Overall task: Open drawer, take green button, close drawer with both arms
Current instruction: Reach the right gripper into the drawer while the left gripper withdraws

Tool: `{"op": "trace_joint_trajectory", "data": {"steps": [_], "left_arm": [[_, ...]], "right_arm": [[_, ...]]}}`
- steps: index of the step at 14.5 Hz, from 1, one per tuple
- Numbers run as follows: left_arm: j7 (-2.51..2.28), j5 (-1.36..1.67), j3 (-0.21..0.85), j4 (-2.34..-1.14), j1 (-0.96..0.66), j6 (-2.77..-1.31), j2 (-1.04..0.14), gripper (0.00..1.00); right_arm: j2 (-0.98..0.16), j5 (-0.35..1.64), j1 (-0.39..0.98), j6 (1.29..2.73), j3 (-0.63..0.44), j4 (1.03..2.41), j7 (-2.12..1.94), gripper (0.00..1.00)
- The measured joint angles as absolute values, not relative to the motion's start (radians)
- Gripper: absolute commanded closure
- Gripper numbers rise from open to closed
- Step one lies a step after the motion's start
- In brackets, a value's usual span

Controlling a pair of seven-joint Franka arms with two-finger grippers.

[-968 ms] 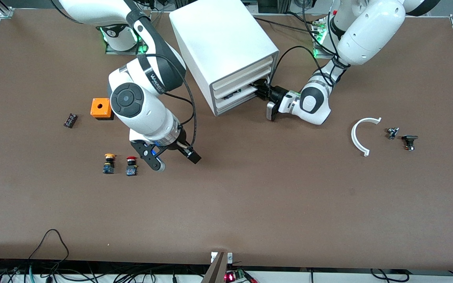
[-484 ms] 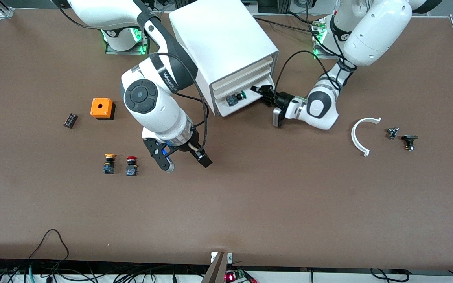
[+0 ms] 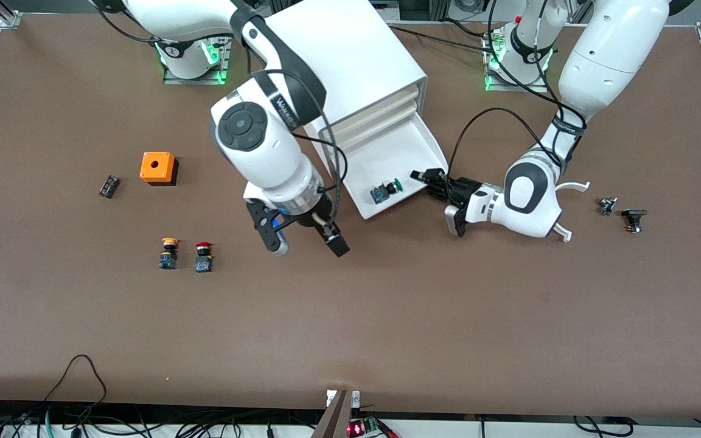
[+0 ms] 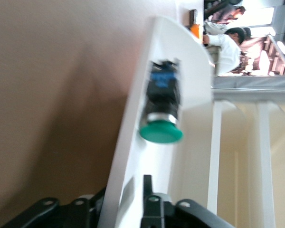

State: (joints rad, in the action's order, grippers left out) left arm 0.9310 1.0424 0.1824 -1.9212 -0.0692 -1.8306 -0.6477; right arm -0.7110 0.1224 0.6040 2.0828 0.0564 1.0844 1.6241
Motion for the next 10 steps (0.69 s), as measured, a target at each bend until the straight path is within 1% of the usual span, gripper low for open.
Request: {"op": "trace_joint_trajectory", "data": {"steps": [3,5,10], "left_arm": [[0.908,1.039,0.177,-1.913,-0.068,-1.837,-0.647,0.0],[0.831,0.987,0.175,-1.895,-0.064,-1.814,-0.631,0.0],[0.602,0.772,0.17,-1.788,-0.045,-1.667,-0.539,0.0]], "right_arm": [[-0.719,0.122,0.656,2.085,0.056,1.084,1.7,0.0],[-0.732,0.122,0.685,2.085,0.055,1.084,1.744,0.0],[-0.807,0.073,0.75,2.086,0.053,1.085,1.832,0.0]]}}
